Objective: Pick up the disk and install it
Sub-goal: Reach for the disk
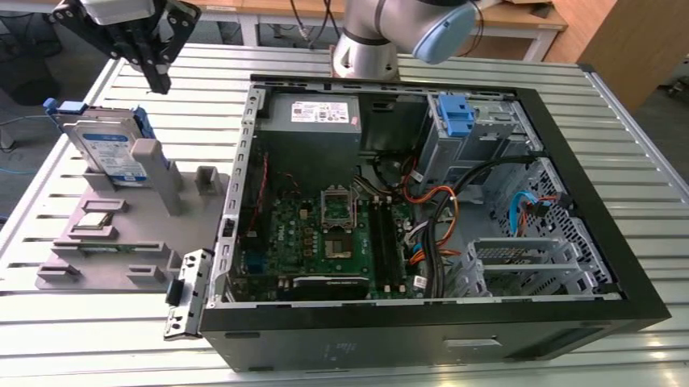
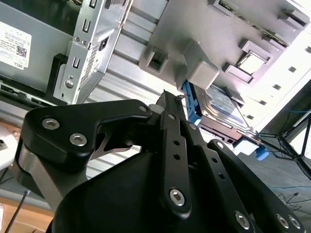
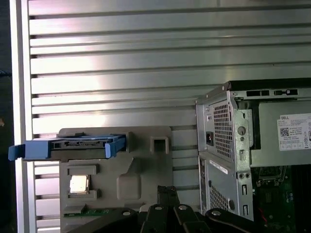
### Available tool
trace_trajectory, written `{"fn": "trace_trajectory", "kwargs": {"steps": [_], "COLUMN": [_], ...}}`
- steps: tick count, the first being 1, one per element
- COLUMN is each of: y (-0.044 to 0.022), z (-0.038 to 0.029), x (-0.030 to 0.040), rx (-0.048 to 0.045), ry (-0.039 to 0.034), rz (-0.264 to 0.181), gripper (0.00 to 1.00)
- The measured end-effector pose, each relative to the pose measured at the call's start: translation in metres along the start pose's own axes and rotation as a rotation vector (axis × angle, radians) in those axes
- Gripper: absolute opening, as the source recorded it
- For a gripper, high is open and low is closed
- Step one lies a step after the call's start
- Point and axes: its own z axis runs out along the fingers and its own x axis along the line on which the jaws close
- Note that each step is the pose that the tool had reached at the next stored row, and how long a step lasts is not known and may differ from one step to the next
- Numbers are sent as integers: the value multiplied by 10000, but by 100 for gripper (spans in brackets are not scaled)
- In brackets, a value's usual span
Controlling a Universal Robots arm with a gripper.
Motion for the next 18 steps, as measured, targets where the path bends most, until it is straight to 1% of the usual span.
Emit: {"fn": "trace_trajectory", "kwargs": {"steps": [11, 18], "y": [-15, -24], "z": [-6, -10], "x": [203, 319], "rx": [0, 0], "ry": [-7, -8], "rz": [-1, -1], "gripper": [10, 10]}}
